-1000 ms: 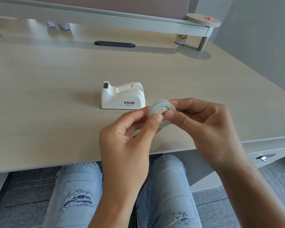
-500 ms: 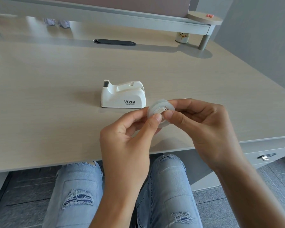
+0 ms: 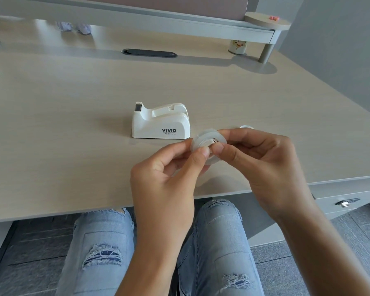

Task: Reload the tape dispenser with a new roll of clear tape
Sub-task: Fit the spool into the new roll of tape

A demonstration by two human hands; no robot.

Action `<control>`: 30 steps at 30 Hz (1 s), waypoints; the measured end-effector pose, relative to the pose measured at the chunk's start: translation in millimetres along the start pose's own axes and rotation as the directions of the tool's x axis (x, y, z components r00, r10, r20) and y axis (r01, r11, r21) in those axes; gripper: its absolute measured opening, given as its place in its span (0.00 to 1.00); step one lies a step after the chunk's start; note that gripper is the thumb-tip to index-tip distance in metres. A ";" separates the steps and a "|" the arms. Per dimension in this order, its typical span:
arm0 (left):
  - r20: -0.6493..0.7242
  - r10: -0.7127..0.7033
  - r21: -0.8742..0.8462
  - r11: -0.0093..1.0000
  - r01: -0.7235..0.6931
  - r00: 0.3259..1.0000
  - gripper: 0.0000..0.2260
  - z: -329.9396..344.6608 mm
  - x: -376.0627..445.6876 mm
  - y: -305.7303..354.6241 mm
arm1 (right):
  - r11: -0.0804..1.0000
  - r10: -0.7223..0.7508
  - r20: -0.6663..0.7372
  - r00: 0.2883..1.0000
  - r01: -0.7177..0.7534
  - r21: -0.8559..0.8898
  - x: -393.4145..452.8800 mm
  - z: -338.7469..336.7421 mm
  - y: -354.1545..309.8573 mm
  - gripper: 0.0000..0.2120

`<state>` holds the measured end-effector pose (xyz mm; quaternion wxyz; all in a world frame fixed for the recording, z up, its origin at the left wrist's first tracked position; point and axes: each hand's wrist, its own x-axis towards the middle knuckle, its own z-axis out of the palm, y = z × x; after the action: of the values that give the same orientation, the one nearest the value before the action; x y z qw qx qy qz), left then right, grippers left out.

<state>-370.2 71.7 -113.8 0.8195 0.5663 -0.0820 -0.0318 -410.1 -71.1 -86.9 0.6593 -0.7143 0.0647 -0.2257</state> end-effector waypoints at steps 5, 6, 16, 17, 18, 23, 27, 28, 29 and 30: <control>-0.016 -0.017 -0.002 1.000 0.017 1.000 0.07 0.4 -0.3 1.3 | 1.000 -0.002 -0.001 1.000 0.002 0.001 -0.2 -0.3 2.4 0.13; -0.017 -0.017 0.002 1.000 0.017 1.000 0.07 0.7 -0.7 1.2 | 1.000 -0.001 -0.006 1.000 0.001 0.003 0.0 -0.4 2.6 0.13; 0.091 -0.135 -0.158 0.976 0.148 0.987 0.10 -0.7 3.4 11.1 | 0.984 0.067 0.138 0.988 -0.088 0.157 8.2 -8.8 2.6 0.12; 0.105 -0.150 -0.173 0.971 0.166 0.983 0.10 -0.8 3.6 12.4 | 0.977 0.079 0.153 0.985 -0.107 0.183 8.9 -9.6 2.6 0.11; 0.118 -0.164 -0.184 0.966 0.184 0.979 0.09 -0.7 3.8 13.4 | 0.969 0.095 0.167 0.981 -0.130 0.212 9.6 -10.5 2.6 0.11; 0.188 -0.209 -0.221 0.943 0.249 0.960 0.06 -1.3 3.9 14.1 | 0.939 0.145 0.199 0.969 -0.199 0.281 10.5 -13.5 3.8 0.12; 0.140 -0.198 -0.203 0.953 0.224 0.970 0.05 0.2 2.7 13.5 | 0.936 0.157 0.197 0.968 -0.210 0.284 10.5 -13.4 6.5 0.13; 0.115 -0.185 -0.191 0.960 0.205 0.976 0.05 1.0 2.4 13.3 | 0.939 0.153 0.189 0.970 -0.203 0.278 10.6 -13.1 7.4 0.14; 0.091 -0.168 -0.181 0.966 0.182 0.982 0.04 1.8 1.9 13.6 | 0.946 0.145 0.180 0.973 -0.190 0.263 10.3 -12.4 7.4 0.13; 0.070 -0.148 -0.177 0.971 0.158 0.987 0.04 2.5 1.6 13.4 | 0.959 0.131 0.160 0.978 -0.166 0.231 9.5 -11.6 7.3 0.13</control>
<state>-369.6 74.0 -100.2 0.8603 0.4925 -0.0579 -0.1181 -404.8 -86.3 -91.3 0.7596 -0.6358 0.0427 -0.1301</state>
